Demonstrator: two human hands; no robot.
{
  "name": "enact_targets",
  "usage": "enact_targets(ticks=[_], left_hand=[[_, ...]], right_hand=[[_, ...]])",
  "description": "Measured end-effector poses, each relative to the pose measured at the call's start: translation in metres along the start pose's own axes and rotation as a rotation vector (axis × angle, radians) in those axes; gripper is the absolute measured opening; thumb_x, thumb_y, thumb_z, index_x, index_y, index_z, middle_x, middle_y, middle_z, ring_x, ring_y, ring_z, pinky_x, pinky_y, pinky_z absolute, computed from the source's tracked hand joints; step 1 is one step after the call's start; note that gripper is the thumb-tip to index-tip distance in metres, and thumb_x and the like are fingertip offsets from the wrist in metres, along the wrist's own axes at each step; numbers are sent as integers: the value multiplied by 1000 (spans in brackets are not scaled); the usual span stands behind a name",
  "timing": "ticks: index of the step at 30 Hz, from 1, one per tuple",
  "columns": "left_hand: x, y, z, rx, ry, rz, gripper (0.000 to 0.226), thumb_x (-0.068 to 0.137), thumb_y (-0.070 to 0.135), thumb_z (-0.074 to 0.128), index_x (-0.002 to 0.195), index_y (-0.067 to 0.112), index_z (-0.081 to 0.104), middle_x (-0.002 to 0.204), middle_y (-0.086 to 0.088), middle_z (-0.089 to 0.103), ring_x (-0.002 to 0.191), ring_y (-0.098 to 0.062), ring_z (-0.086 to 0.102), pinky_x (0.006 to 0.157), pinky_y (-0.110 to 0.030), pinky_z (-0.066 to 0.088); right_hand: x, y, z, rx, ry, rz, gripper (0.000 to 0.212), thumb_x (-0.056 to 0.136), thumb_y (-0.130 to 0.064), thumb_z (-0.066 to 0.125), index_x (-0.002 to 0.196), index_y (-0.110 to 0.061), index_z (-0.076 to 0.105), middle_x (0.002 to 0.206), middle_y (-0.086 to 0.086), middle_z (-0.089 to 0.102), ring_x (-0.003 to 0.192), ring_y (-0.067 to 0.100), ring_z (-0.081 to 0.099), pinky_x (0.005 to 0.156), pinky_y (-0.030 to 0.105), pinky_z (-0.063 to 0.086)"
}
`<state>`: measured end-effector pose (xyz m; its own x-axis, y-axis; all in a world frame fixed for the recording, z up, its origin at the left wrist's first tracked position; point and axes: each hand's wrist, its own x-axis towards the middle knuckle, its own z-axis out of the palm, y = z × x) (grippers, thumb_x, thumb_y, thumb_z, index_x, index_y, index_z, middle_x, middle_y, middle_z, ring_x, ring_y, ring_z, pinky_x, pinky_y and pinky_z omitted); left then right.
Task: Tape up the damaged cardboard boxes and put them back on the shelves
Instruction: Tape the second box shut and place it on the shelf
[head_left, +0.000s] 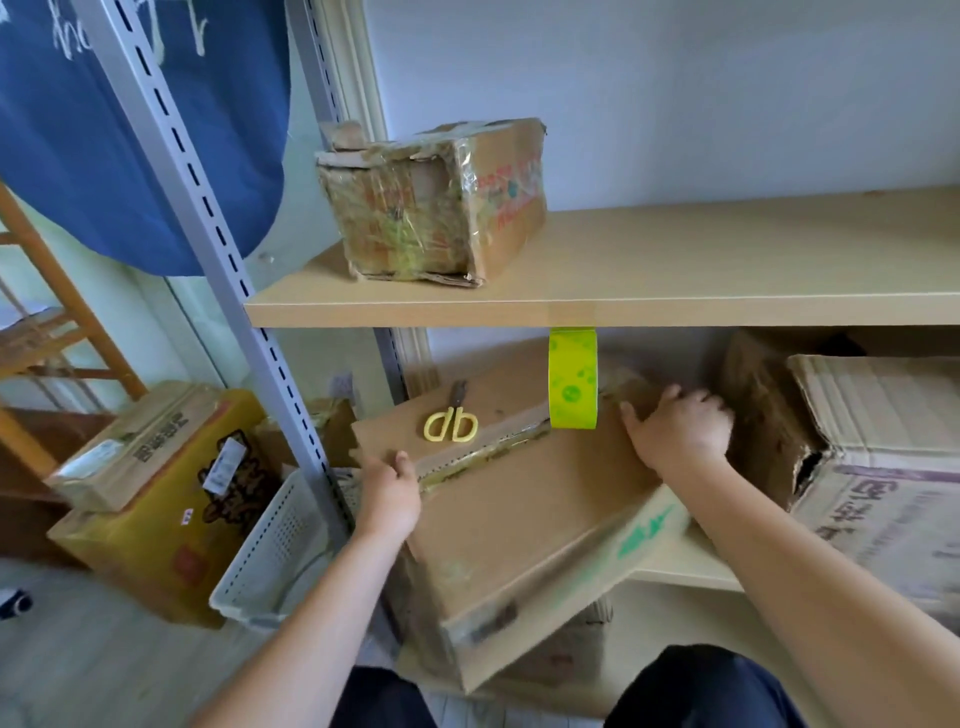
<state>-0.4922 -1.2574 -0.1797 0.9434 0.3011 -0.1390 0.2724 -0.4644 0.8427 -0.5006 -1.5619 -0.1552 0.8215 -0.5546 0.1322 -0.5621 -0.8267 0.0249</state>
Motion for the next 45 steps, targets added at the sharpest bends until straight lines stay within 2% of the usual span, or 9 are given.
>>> enact_targets(ticks=[7,12,16,19,24,30,36,39,45], left_hand=[[34,15,-14,415,53,276,51,103,42,41,134,2,48,117,-21,66,100,-35,65,71,-35,49],[49,16,-11,384,-58,302,70,102,53,37,155,9,27,146,-18,50,126,-34,55,88,-36,48],[39,39,-15,667,-30,312,67,104,46,36,157,9,17,157,-21,31,142,-38,35,106,-44,40],[3,60,-19,324,240,525,36,98,31,52,130,14,54,129,-12,55,122,-29,52,95,-38,47],[-84,137,6,-532,-482,191,26,99,50,50,104,26,58,103,-12,72,95,-29,71,86,-44,59],[-119,163,17,-272,-318,300,45,86,58,51,103,19,66,100,-3,74,99,-27,67,95,-44,53],[-140,196,-24,-292,-399,284,34,99,26,52,103,-4,66,45,4,61,38,-8,54,44,-15,45],[-151,200,-47,-257,-416,362,28,99,22,50,94,-1,65,44,3,59,35,-10,49,42,-13,39],[-168,189,-83,-199,-469,580,27,98,25,49,81,10,63,54,1,65,44,-9,54,48,-14,42]], right_hand=[[-48,13,-15,-170,-135,105,83,94,-69,16,121,-1,55,105,19,64,87,33,65,71,35,55],[-63,22,-26,-210,-128,48,87,95,-68,12,107,-1,66,77,11,70,67,27,69,57,29,54],[-57,28,-43,-76,-76,-67,59,101,-52,28,118,-11,66,114,10,67,103,29,64,83,31,51],[-44,24,-78,492,73,-82,43,100,-45,39,94,-13,67,93,6,66,98,32,62,70,32,43],[-59,-16,-117,1619,-223,-31,21,86,-31,60,87,-13,70,93,3,71,95,25,64,84,38,49],[-77,-23,-123,1697,-316,-43,42,77,-58,68,72,-17,65,57,-1,61,52,12,56,61,29,46],[-81,-36,-162,1681,-549,132,43,90,-39,61,58,-15,48,37,1,44,36,15,48,52,21,49],[-85,-34,-171,1625,-518,106,35,91,-38,63,66,-15,58,45,1,56,50,18,57,72,34,54],[-95,-16,-206,1668,-271,-181,9,84,-16,73,77,-12,76,76,3,75,65,15,70,64,29,60]])
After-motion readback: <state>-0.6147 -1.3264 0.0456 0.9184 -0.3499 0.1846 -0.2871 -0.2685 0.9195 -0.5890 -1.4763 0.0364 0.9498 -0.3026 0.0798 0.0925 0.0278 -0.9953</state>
